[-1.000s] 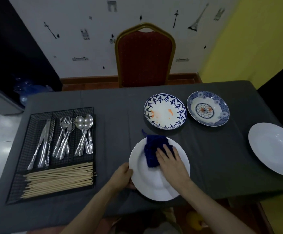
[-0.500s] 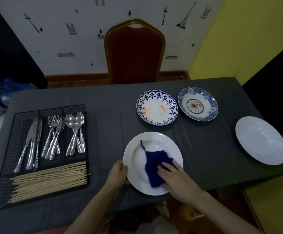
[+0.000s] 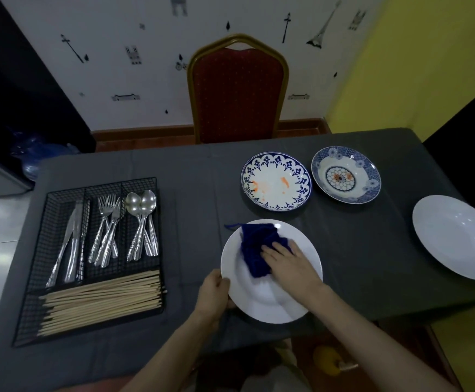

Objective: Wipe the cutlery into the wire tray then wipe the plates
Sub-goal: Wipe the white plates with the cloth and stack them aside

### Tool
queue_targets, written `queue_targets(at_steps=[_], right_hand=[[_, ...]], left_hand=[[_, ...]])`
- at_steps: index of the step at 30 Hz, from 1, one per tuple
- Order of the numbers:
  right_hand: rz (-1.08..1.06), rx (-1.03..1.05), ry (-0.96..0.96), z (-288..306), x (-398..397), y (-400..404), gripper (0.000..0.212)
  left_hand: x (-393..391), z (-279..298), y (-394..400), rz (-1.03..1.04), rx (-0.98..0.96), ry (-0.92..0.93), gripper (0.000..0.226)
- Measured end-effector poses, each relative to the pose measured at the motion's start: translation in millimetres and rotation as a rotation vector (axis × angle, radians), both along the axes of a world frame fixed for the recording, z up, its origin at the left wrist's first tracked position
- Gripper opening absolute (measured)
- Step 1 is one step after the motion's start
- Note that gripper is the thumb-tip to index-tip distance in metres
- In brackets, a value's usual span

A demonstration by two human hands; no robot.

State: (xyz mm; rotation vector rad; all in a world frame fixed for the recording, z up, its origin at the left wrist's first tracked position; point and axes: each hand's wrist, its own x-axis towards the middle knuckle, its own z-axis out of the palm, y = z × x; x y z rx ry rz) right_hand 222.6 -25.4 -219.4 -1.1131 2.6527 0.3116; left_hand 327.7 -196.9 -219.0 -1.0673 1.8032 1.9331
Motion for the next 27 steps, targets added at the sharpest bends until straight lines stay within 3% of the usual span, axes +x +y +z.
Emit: queue_targets(at_steps=[5, 16, 22, 27], right_hand=[[0.008, 0.091, -0.011, 38.0, -1.1, 31.8, 0.042], [0.136, -0.191, -0.268, 3.7, 32.9, -29.7, 0.049], [0.048, -0.124, -0.108, 0.9, 9.9, -74.3, 0.053], [-0.045, -0.08, -0.034, 4.9, -8.4, -56.1, 0.054]], left_hand=[[-10.0, 0.7, -15.4, 0.074, -0.041, 0.054, 0.018], [-7.1, -18.5, -32.6, 0.054, -0.068, -0.023, 0.02], [-11.6, -18.6, -38.4, 0.001, -0.061, -0.062, 0.02], [-13.3, -13.6, -42.3, -0.011, -0.039, -0.058, 0.02]])
